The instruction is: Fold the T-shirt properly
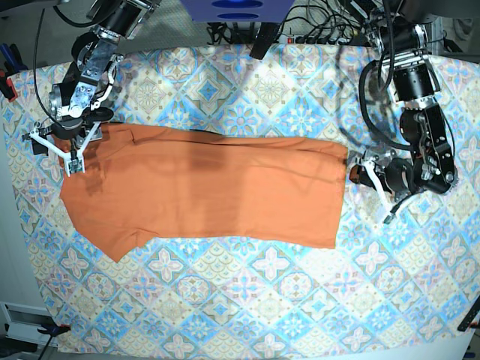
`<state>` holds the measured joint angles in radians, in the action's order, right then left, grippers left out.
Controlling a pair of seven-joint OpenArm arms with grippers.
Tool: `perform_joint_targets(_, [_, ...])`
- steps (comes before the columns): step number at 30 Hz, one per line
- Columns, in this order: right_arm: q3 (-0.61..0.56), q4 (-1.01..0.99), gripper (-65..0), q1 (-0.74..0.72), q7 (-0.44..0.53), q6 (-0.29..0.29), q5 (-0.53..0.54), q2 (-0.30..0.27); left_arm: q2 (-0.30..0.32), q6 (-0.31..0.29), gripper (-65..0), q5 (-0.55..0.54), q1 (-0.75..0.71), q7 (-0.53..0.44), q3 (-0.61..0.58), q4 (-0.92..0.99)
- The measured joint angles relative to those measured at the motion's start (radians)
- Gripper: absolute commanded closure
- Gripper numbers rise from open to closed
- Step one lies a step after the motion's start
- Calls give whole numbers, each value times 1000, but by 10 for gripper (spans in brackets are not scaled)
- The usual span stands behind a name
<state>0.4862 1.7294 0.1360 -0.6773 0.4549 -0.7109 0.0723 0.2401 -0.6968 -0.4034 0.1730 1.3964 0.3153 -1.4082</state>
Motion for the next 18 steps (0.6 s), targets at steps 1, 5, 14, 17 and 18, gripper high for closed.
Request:
perform_joint_targets(1, [0,0,-456,2,0,5,0,0,-2,0,-364,4,-21,3,-3,0])
perform_joint_targets(5, [0,-21,-456,3,1,5,68,0,-5,0,-364,7,-71,19,-54,5])
perform_joint_targets(14, [116,-98,-455,-108,-117,170,187,-15,-5,0,-364,10,-62,10,-74,4])
perform_joint_targets(17, [132,-141,-454,-185,-153,223,176,-48,-5,0,-364,9,-54,9,-74,4])
perform_joint_targets(18, [130,-163,-454,-196,-154,229,191,-61,-5,0,-364,8,-51,6,-75,4])
